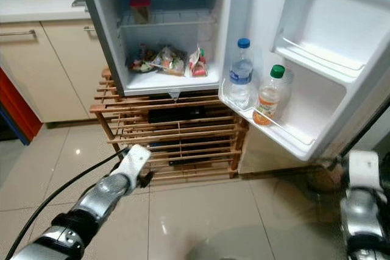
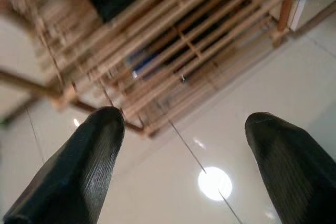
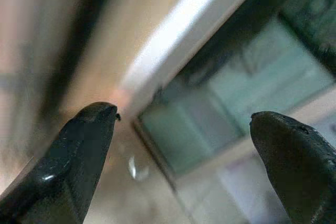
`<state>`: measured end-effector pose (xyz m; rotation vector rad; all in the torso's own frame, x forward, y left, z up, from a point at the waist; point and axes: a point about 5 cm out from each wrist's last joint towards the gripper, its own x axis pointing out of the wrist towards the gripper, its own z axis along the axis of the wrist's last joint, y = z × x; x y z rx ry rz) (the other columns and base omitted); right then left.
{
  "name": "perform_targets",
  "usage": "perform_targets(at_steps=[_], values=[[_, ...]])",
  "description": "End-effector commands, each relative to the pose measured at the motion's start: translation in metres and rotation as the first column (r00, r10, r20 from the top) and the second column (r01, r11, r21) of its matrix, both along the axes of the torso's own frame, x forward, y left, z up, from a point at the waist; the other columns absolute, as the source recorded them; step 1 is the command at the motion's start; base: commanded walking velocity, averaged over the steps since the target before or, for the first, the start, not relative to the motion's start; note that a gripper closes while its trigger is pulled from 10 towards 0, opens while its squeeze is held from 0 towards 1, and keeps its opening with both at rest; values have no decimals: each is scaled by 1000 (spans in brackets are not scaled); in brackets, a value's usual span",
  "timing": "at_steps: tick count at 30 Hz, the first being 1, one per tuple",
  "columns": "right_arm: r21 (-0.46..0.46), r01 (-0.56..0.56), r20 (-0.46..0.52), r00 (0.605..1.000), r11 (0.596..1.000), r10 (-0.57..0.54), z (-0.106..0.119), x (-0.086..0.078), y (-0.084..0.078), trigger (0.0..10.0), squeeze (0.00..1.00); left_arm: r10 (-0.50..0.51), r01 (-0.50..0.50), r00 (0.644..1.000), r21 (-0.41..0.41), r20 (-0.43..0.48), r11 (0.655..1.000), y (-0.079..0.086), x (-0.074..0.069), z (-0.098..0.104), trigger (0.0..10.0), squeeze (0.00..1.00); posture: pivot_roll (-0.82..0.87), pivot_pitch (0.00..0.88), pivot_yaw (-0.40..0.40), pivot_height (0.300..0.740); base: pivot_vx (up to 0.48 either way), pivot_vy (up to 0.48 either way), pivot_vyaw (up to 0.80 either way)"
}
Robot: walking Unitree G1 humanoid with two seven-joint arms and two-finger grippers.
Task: Restocking fridge
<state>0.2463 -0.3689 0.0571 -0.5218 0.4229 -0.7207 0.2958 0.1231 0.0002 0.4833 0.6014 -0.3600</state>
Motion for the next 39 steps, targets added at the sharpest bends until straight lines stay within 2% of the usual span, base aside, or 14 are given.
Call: perform_targets(at_steps=[1, 10, 15, 16, 18, 19, 21, 22, 24, 28, 29, 33, 36, 39], values=[[-11, -45, 45, 998, 999, 46, 7, 13, 11, 10000, 1000, -2, 2, 1000, 33, -7, 999, 6, -2, -4, 10000, 0, -115, 0, 47, 740, 0, 0, 0], [214, -267, 114, 962, 940, 248, -4, 38, 59, 10000, 1000, -9, 11, 1000, 75, -24, 997, 13, -9, -13, 10000, 0, -103, 0, 34, 740, 0, 0, 0], [528, -648, 183, 718, 549, 671, -21, 25, 145, 10000, 1000, -283, 331, 943, 416, -173, 847, 37, -33, -36, 10000, 0, -112, 0, 33, 740, 0, 0, 0], [528, -648, 183, 718, 549, 671, -21, 25, 145, 10000, 1000, -283, 331, 943, 416, -173, 847, 37, -33, -36, 10000, 0, -112, 0, 33, 740, 0, 0, 0], [652, -694, 218, 556, 304, 802, -24, -5, 175, 10000, 1000, -446, 541, 841, 503, -306, 674, 42, -48, -47, 10000, 0, -111, 0, 17, 740, 0, 0, 0], [652, -694, 218, 556, 304, 802, -24, -5, 175, 10000, 1000, -446, 541, 841, 503, -306, 674, 42, -48, -47, 10000, 0, -111, 0, 17, 740, 0, 0, 0], [740, -663, 242, 416, 110, 876, -28, -36, 195, 10000, 1000, -524, 670, 742, 453, -418, 587, 40, -64, -57, 10000, 0, -111, 0, 16, 740, 0, 0, 0], [765, -639, 244, 397, 76, 885, -29, -44, 196, 10000, 1000, -534, 700, 713, 423, -453, 575, 38, -71, -62, 10000, 0, -112, 0, 17, 740, 0, 0, 0], [771, -631, 233, 405, 87, 884, -31, -45, 193, 10000, 1000, -538, 718, 694, 403, -478, 568, 36, -76, -65, 10000, 0, -112, 0, 17, 740, 0, 0, 0], [740, -624, 196, 556, 250, 808, -34, -31, 173, 10000, 1000, -567, 755, 655, 402, -500, 517, 31, -86, -71, 10000, 0, -121, 0, 22, 740, 0, 0, 0], [703, -623, 178, 621, 343, 763, -32, -20, 165, 10000, 1000, -573, 736, 677, 407, -462, 541, 23, -84, -71, 10000, 0, -120, 0, 21, 740, 0, 0, 0], [543, -600, 175, 765, 587, 620, -16, 16, 150, 10000, 1000, -486, 543, 840, 367, -242, 755, 5, -62, -57, 10000, 0, -115, 0, 21, 740, 0, 0, 0], [474, -584, 250, 807, 659, 536, -2, 33, 155, 10000, 1000, -319, 320, 947, 210, -41, 924, -1, -31, -32, 10000, 0, -107, 0, 17, 740, 0, 0, 0], [431, -589, 296, 808, 683, 510, 6, 41, 160, 10000, 1000, -203, 202, 973, 17, 110, 979, -12, -4, -4, 10000, 0, -103, 0, 17, 740, 0, 0, 0]])
